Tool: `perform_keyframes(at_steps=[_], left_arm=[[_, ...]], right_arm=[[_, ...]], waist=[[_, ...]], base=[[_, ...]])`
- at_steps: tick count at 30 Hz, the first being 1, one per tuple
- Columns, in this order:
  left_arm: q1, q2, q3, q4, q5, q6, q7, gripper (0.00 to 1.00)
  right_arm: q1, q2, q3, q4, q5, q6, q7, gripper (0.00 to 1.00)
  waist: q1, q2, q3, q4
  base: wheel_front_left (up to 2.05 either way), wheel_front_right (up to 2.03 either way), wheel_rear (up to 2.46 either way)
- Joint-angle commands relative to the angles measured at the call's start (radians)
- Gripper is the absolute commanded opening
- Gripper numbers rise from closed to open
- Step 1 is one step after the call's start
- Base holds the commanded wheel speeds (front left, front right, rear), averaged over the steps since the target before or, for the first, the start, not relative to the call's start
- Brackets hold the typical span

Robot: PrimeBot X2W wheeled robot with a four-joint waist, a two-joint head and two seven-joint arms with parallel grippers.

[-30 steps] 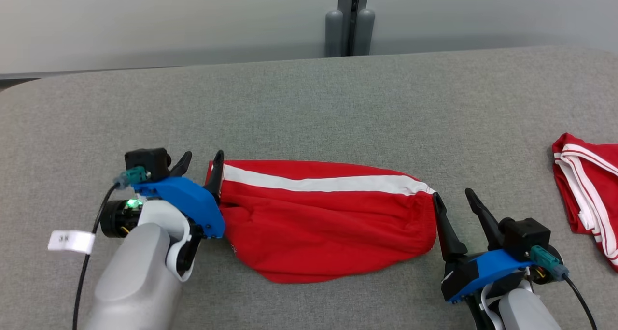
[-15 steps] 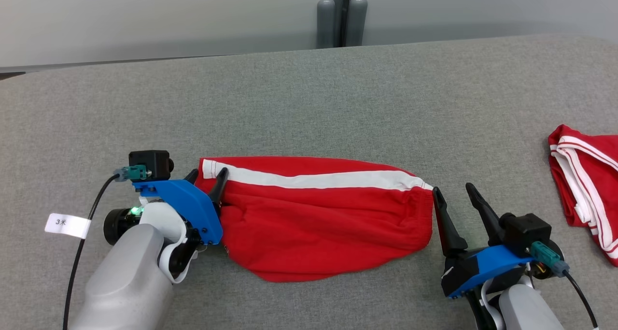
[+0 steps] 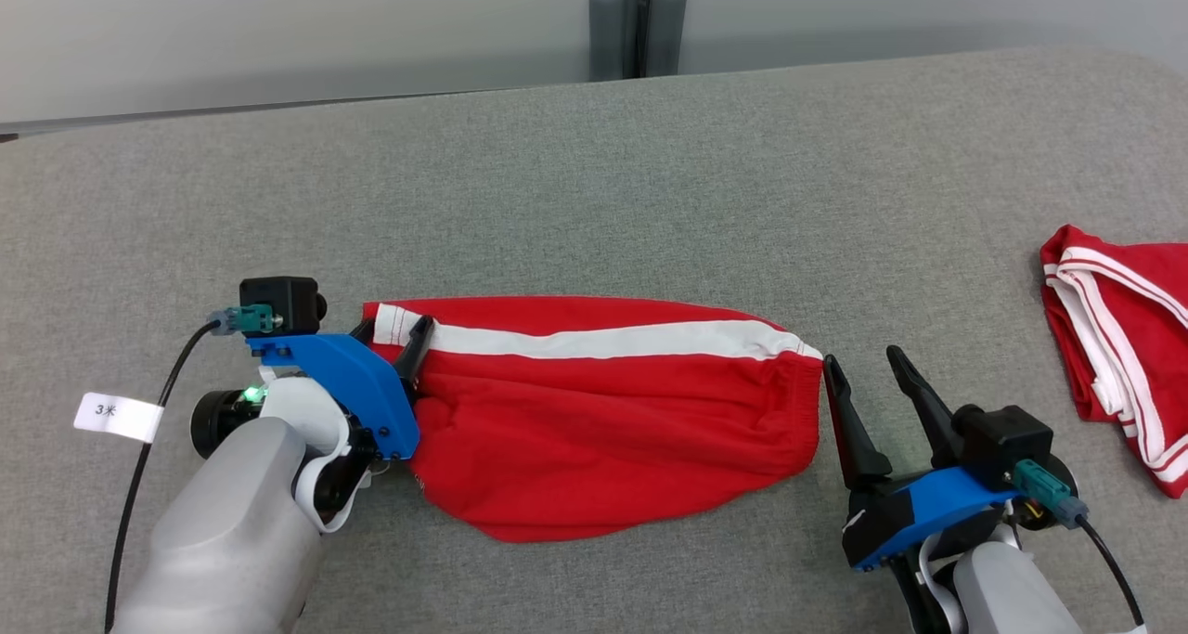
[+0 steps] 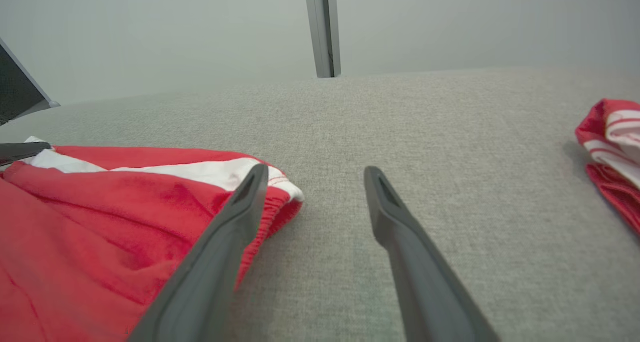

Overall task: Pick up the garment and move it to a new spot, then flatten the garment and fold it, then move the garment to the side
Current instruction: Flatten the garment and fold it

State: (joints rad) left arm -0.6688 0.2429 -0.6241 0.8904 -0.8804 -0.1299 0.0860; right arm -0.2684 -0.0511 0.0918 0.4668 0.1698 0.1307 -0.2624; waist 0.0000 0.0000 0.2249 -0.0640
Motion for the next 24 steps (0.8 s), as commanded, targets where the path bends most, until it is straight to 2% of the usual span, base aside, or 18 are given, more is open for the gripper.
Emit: perform_keyframes(at_steps=[1, 5, 6, 8, 19, 24], left_arm=[[-0.015, 0.006, -0.005, 0.002, -0.005, -0.001, -0.003, 1.00], [-0.025, 0.013, -0.037, 0.000, -0.030, -0.001, -0.013, 1.00], [-0.028, 0.016, -0.047, -0.001, -0.036, -0.001, -0.018, 0.90], [-0.031, 0.020, -0.063, -0.005, -0.046, -0.001, -0.026, 0.00], [-0.040, 0.041, -0.140, -0.015, -0.095, -0.001, -0.103, 0.00], [-0.038, 0.052, -0.165, -0.001, -0.123, -0.001, -0.129, 0.00]], right_arm=[[-0.015, 0.000, 0.001, -0.003, 0.003, 0.000, -0.003, 1.00], [-0.017, 0.000, 0.007, -0.005, 0.008, 0.000, -0.003, 1.00], [-0.017, 0.000, 0.008, -0.006, 0.009, 0.000, -0.003, 1.00], [-0.015, 0.000, 0.007, -0.006, 0.009, 0.000, -0.003, 1.00], [-0.011, 0.000, 0.040, 0.012, 0.037, 0.000, -0.003, 1.00], [-0.025, -0.001, 0.092, 0.036, 0.129, 0.000, -0.003, 1.00]], waist=[[0.0000, 0.0000, 0.002, -0.001], [0.0000, 0.0000, 0.009, -0.006], [0.0000, 0.0000, 0.010, -0.007], [0.0000, 0.0000, 0.013, -0.008], [0.0000, 0.0000, 0.010, 0.009], [0.0000, 0.0000, 0.008, 0.013]], base=[[0.00, 0.00, 0.00], [0.00, 0.00, 0.00], [0.00, 0.00, 0.00], [0.00, 0.00, 0.00], [0.00, 0.00, 0.00], [0.00, 0.00, 0.00]])
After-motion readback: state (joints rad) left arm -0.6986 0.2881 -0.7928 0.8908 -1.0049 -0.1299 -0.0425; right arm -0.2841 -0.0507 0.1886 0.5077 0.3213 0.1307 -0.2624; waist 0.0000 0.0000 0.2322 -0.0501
